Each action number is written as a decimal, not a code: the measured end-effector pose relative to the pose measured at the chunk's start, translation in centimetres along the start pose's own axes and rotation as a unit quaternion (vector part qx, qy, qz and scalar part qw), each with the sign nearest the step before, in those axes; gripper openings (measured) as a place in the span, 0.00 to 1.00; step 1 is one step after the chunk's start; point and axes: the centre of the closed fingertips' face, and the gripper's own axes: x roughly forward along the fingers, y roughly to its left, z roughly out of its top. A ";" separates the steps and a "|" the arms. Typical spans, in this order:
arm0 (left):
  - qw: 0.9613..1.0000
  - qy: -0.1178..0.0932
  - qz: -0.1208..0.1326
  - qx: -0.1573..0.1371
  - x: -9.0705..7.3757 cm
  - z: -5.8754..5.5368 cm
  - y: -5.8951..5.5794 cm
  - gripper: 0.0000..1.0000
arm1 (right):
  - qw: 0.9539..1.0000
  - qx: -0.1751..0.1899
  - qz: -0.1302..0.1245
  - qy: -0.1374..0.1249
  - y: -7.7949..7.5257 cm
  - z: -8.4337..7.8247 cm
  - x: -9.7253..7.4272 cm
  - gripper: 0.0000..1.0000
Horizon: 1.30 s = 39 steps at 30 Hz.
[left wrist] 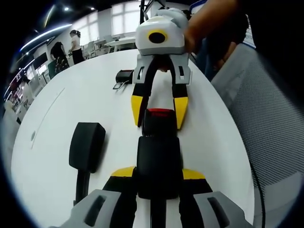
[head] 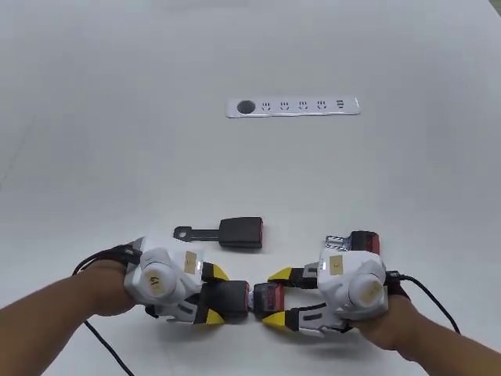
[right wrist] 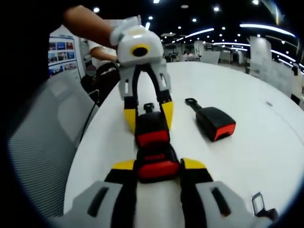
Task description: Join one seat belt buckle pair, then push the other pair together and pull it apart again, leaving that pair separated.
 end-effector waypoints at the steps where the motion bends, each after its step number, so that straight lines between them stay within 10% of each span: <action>1: 1.000 -0.002 0.000 -0.001 0.0 0.0 0.0 0.34 | 1.000 -0.001 -0.001 -0.001 0.0 0.0 0.0 0.34; 39: 0.998 -0.065 -0.006 -0.012 -0.5 -0.2 0.3 0.34 | 0.999 -0.025 -0.012 -0.015 -0.2 0.0 -0.2 0.34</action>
